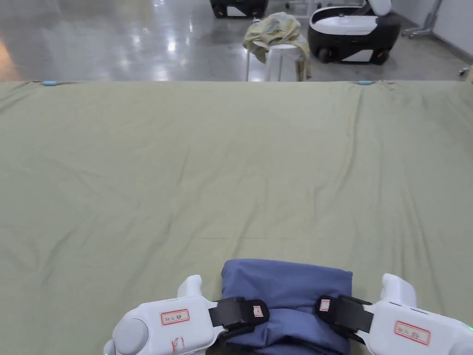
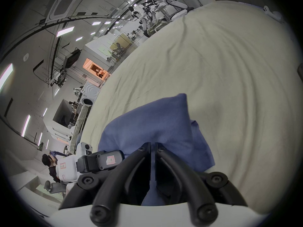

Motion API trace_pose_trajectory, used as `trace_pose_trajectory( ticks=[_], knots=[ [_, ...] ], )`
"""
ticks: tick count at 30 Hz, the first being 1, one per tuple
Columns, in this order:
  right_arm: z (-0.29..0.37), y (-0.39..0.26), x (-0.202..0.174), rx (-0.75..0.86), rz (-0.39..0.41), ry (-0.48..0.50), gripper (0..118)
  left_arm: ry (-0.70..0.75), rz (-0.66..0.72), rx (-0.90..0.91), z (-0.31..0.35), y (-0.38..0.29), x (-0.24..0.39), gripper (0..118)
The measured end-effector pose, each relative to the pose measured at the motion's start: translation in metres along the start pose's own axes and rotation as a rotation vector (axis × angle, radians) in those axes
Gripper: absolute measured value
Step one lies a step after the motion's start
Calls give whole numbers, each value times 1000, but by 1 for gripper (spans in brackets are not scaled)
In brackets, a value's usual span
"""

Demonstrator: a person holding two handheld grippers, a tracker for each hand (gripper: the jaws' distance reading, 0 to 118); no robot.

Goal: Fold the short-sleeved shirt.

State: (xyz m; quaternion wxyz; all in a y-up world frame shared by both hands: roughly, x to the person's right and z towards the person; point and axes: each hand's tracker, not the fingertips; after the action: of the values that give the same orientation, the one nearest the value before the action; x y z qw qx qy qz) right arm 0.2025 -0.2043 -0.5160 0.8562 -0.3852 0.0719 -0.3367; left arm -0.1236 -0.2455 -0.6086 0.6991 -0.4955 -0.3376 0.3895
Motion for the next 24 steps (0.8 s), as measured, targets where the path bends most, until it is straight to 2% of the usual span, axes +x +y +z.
trace_pose_trajectory(
  ticks=[5, 11, 15, 19, 22, 24],
  knots=[
    [13, -3, -25, 27, 59, 14, 7, 118, -24, 46, 62, 18, -24, 18],
    [8, -16, -69, 10, 126, 18, 7, 268, 6, 212, 218, 80, -87, 18],
    [-1, -29, -97, -9, 157, 30, 7, 450, 50, 353, 328, 117, -135, 18],
    [-10, -40, -121, -26, 201, 18, 7, 543, 170, 469, 422, 143, -191, 18],
    [-13, -45, -133, -30, 219, 14, 7, 487, 185, 458, 436, 150, -203, 18],
    [-14, -46, -139, -31, 228, 15, 7, 508, 98, 418, 428, 153, -196, 20]
  ],
)
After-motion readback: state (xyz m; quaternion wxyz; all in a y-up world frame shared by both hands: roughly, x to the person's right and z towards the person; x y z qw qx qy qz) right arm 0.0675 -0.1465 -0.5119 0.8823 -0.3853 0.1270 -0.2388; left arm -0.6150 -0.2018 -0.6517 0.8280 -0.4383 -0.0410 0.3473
